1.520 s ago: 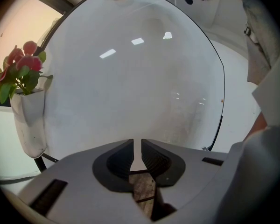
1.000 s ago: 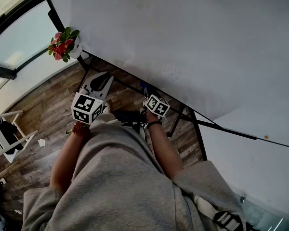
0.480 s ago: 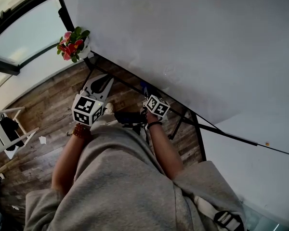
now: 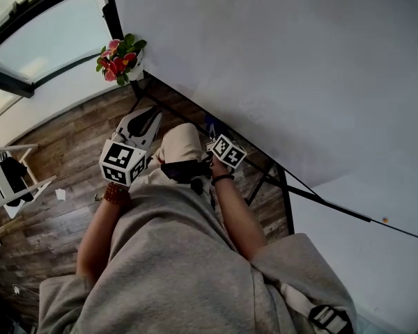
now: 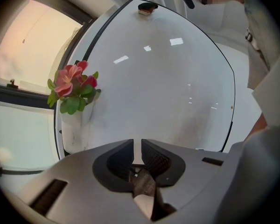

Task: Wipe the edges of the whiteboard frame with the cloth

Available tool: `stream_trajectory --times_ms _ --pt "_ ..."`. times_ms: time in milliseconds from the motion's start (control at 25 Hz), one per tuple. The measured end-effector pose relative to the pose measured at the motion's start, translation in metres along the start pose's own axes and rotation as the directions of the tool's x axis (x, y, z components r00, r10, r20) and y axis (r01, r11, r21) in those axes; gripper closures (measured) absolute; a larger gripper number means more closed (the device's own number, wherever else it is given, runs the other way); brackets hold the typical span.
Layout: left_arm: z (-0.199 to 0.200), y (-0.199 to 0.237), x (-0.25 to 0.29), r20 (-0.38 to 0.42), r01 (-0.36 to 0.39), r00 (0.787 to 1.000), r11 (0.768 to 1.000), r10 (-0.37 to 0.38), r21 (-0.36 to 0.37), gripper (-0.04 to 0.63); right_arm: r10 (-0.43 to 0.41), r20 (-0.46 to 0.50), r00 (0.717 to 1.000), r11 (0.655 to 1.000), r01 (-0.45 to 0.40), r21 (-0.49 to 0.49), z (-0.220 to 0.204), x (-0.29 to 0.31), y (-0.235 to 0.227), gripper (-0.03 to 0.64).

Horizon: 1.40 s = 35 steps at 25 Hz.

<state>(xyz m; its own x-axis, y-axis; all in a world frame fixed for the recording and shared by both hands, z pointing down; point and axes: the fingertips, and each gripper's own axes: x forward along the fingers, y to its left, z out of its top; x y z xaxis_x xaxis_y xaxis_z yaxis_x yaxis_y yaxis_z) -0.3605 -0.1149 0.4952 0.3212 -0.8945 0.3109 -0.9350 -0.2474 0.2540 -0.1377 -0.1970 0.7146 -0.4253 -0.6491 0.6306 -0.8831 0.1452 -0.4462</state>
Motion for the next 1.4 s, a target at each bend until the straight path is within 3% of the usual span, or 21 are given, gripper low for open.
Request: stream_trajectory --times_ms 360,760,1400 --pt "0.008 0.033 -0.006 0.035 -0.07 0.997 0.997 0.071 -0.029 0.537 0.045 0.023 0.999 0.999 -0.044 -0.025 -0.003 0.016 0.021 0.506" --pt "0.005 0.025 0.012 0.0 -0.016 1.0 1.0 0.016 -0.018 0.537 0.055 0.011 0.998 0.998 -0.055 -0.042 -0.002 0.023 0.032 0.506" --pt "-0.004 0.048 0.01 -0.03 -0.018 0.999 0.999 0.017 -0.033 0.537 0.063 -0.005 0.998 0.997 -0.064 -0.033 -0.005 0.036 0.057 0.506"
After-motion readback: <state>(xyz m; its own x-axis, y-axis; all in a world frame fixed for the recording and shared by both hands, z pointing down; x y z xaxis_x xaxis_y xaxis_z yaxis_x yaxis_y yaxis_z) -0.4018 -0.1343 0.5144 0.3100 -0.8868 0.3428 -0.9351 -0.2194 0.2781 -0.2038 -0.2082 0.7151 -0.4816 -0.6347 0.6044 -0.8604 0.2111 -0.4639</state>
